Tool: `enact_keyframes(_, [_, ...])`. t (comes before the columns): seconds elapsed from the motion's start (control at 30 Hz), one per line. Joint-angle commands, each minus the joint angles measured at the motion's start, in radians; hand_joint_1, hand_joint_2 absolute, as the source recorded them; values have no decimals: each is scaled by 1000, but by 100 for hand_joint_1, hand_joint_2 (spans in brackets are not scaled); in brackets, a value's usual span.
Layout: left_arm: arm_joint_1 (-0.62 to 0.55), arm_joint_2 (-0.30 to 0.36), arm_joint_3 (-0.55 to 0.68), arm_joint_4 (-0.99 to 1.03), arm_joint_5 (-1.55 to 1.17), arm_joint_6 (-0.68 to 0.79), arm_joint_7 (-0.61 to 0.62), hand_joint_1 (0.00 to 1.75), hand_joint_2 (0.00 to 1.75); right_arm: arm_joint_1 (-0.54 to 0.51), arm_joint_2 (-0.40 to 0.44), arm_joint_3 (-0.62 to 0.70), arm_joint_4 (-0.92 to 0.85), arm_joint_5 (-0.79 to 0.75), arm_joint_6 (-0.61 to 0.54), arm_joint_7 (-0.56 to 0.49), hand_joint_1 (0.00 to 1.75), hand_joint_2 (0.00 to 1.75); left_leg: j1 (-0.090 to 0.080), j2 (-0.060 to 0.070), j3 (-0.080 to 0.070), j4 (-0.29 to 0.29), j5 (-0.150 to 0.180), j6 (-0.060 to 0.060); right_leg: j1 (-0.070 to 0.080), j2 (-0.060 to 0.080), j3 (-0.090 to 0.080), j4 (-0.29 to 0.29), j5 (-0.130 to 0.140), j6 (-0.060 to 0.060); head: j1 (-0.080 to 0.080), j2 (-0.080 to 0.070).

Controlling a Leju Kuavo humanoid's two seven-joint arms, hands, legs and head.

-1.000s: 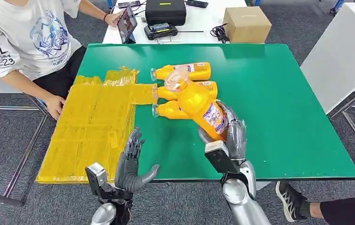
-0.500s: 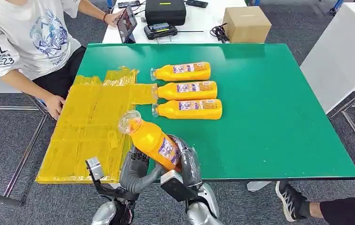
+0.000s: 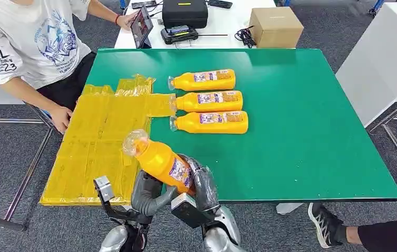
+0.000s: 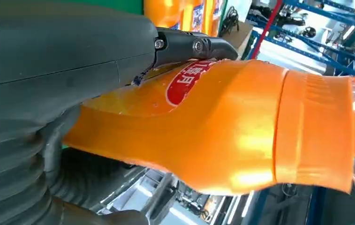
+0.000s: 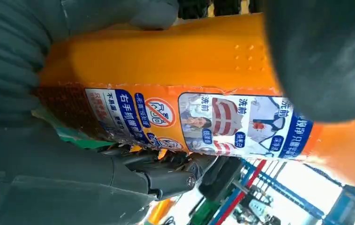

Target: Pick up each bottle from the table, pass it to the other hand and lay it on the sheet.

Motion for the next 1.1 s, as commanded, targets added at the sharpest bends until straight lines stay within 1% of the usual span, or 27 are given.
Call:
enact_keyframes(0.03, [-47,18,-42,60,-6,-3,9,0,175,-35,0,81,92,8,29,3,175,175,2,1,5,0,-2,-2,2,0,6,-1,-2,-2,0,0])
enact_keyframes(0.1, [-47,18,-42,60,-6,-3,9,0,175,-35,0,81,92,8,29,3,175,175,1,0,3,-1,-1,-1,1,0,3,-1,-1,-1,0,0])
enact_keyframes(0.13, [-47,18,-42,60,-6,-3,9,0,175,-35,0,81,92,8,29,3,175,175,2,1,5,0,-2,-2,2,0,6,-1,-2,-2,0,0])
enact_keyframes(0.2, [-51,17,-33,64,-3,5,8,0,175,-42,-1,102,107,8,47,5,175,175,1,0,3,-1,-1,-1,1,0,3,-1,-1,-1,0,0])
enact_keyframes(0.37, [-69,16,20,70,20,31,-7,0,175,-59,-12,198,166,16,127,15,175,175,1,1,4,-1,-2,-2,2,1,4,-1,-1,-2,0,0])
enact_keyframes(0.4, [-73,16,27,72,23,30,-10,0,175,-66,-16,217,184,22,145,21,175,175,3,2,7,-1,-3,-3,3,1,7,-2,-2,-3,0,0])
enact_keyframes(0.47, [-79,16,33,76,23,28,-12,0,175,-72,-17,231,215,23,164,21,175,175,1,0,3,-1,-1,-1,2,-1,4,-2,-1,-2,0,0])
enact_keyframes(0.5, [-80,15,35,76,23,28,-13,0,175,-75,-19,238,229,29,171,21,175,175,2,0,6,-1,-2,-2,2,-1,7,-2,-2,-3,0,0])
enact_keyframes(0.53, [-81,14,37,76,23,26,-15,0,175,-81,-18,244,246,27,188,22,175,175,1,0,4,-1,-1,-1,2,-1,4,-2,-1,-2,0,0])
enact_keyframes(0.63, [-82,8,51,75,32,28,-20,0,175,-97,-21,263,292,29,232,28,175,175,3,-1,7,-1,-2,-2,3,-2,7,-2,-2,-3,0,0])
enact_keyframes(0.7, [-78,3,62,61,38,30,-29,0,175,-104,-23,269,328,32,262,36,175,175,2,-1,4,-1,-1,-1,2,-2,5,-2,-2,-2,0,0])
enact_keyframes(0.73, [-75,0,68,54,41,32,-32,0,175,-106,-22,269,339,32,274,36,175,175,3,-1,6,0,-2,-2,3,-2,7,-2,-2,-2,0,0])
enact_keyframes(0.77, [-75,0,70,48,42,32,-38,0,175,-107,-21,269,344,34,279,36,175,175,2,-2,4,-1,-1,-1,2,-2,5,-2,-2,-2,0,0])
enact_keyframes(0.83, [-72,-3,76,36,43,36,-42,0,175,-108,-19,271,351,37,289,37,175,175,2,-2,5,0,-1,-2,2,-3,6,-2,-2,-2,0,0])
enact_keyframes(0.87, [-72,-4,78,32,44,39,-42,14,175,-108,-18,273,355,40,295,40,175,175,1,-3,3,-1,-1,-1,2,-4,4,-1,-2,-2,0,0])
enact_keyframes(0.9, [-71,-5,78,29,43,40,-45,150,175,-109,-17,274,357,42,298,43,175,175,3,-3,5,0,-2,-2,3,-4,7,-2,-3,-3,0,0])
enact_keyframes(0.93, [-71,-6,79,23,43,40,-52,175,175,-108,-17,273,359,44,298,46,175,175,2,-3,3,0,-1,-2,2,-4,4,-1,-2,-2,0,0])
enact_keyframes(0.97, [-69,-8,81,19,44,42,-53,175,175,-107,-16,273,362,46,299,50,175,175,1,-2,2,0,0,-1,1,-2,2,-1,-1,-1,0,0])
enact_keyframes(1.0, [-69,-8,81,18,44,42,-55,175,175,-105,-16,272,362,46,298,49,175,175,2,-3,5,0,-2,-2,3,-4,6,-1,-3,-3,0,0])
enact_keyframes(1.03, [-69,-8,81,18,44,42,-55,175,175,-105,-16,272,362,46,298,49,175,175,1,-2,3,0,0,-2,1,-3,3,-1,-2,-2,0,0])
enact_keyframes(1.07, [-69,-8,81,18,44,42,-55,175,175,-105,-16,272,362,46,298,49,175,175,3,-4,5,0,-2,-2,3,-5,6,-2,-3,-3,0,0])
enact_keyframes(1.1, [-69,-8,81,18,44,42,-55,175,175,-105,-16,272,362,46,298,49,175,175,2,-3,4,0,-1,-2,2,-4,5,-1,-3,-2,0,0])
